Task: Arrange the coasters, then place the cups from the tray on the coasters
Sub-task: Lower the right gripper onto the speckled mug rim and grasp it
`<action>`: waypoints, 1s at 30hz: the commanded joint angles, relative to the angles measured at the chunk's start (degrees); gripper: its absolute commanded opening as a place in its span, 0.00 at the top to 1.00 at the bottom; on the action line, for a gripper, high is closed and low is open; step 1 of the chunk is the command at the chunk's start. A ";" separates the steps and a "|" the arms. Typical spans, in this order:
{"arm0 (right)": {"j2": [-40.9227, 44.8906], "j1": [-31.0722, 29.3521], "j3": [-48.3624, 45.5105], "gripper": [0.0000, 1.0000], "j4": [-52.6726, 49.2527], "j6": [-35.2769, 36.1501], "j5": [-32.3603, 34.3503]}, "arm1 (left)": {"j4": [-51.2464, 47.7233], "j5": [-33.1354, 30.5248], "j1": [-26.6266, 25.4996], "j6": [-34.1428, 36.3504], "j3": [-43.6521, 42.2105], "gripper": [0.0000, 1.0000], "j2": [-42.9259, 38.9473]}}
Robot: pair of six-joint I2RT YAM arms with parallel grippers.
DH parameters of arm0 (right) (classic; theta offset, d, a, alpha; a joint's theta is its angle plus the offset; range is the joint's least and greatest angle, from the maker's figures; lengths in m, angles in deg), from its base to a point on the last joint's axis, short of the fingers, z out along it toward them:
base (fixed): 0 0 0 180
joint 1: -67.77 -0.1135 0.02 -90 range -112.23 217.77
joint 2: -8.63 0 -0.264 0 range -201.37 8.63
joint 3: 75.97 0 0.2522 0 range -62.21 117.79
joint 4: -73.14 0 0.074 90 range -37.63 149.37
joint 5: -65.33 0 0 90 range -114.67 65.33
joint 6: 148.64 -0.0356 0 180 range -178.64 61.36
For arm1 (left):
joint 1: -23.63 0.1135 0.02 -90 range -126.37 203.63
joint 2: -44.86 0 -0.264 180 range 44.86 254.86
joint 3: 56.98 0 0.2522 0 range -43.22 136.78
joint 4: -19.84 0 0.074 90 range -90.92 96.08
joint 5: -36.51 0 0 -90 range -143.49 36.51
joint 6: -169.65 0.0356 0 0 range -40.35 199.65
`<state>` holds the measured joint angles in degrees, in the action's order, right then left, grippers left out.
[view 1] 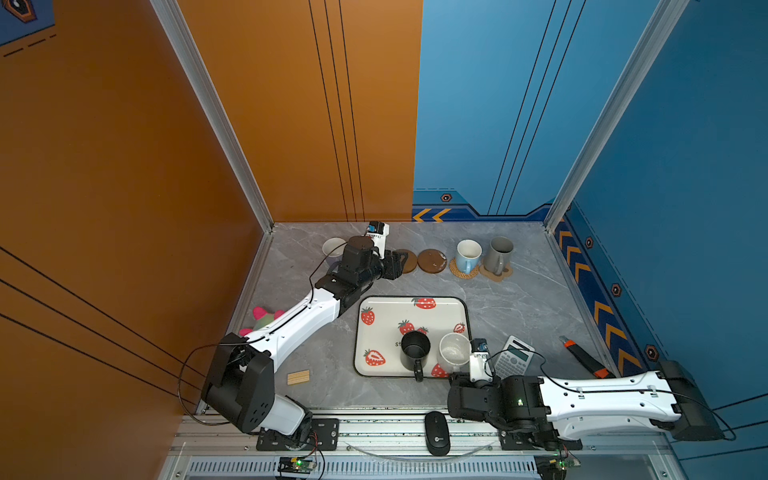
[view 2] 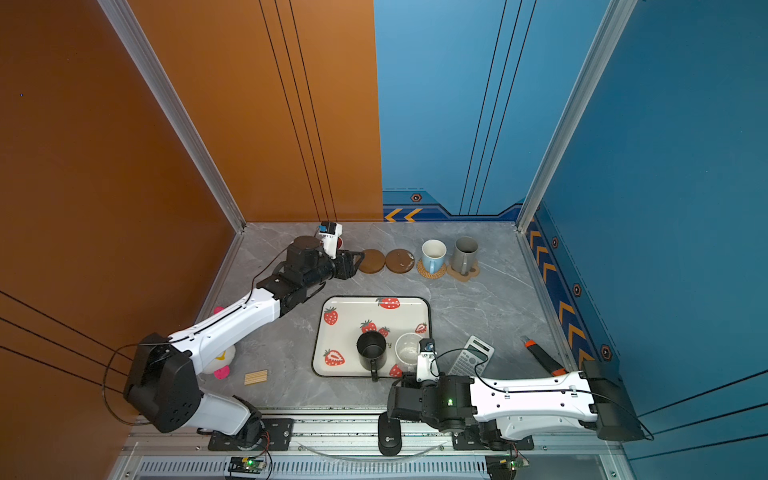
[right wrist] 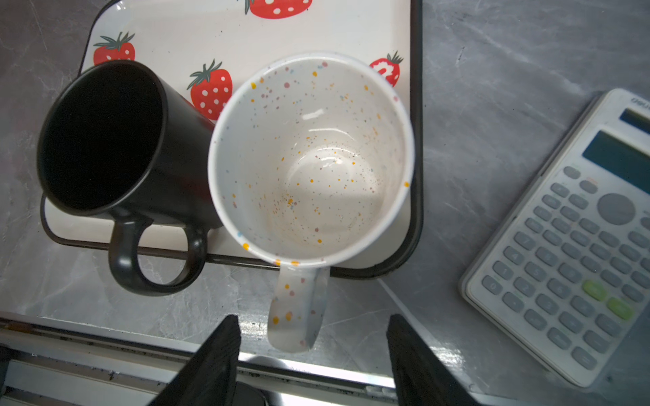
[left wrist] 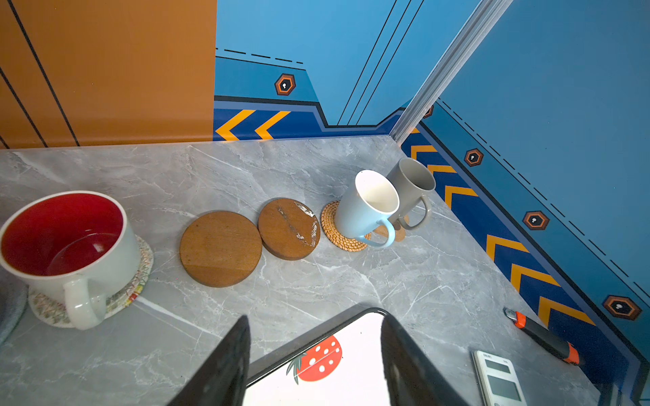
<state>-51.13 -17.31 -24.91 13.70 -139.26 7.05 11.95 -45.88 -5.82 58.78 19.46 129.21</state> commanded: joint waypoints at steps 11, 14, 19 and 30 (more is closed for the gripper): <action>-2.37 6.11 -1.41 0.38 4.98 6.60 -5.51 | 0.72 1.00 -0.25 -0.67 -0.45 0.39 0.72; -2.81 6.85 -1.49 0.41 5.16 7.05 -6.25 | 0.72 1.00 -0.25 -0.67 -0.36 0.39 0.89; -3.18 7.87 -1.69 0.47 5.34 7.57 -6.91 | 0.72 0.73 -0.25 -0.85 -0.38 0.39 1.10; -5.33 9.25 -2.08 0.53 7.61 8.72 -8.41 | 0.72 0.99 -0.17 -1.11 0.08 0.39 1.72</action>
<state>-55.79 -8.43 -26.31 20.63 -131.67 -0.71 11.99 -45.88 -5.82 58.56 19.46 130.24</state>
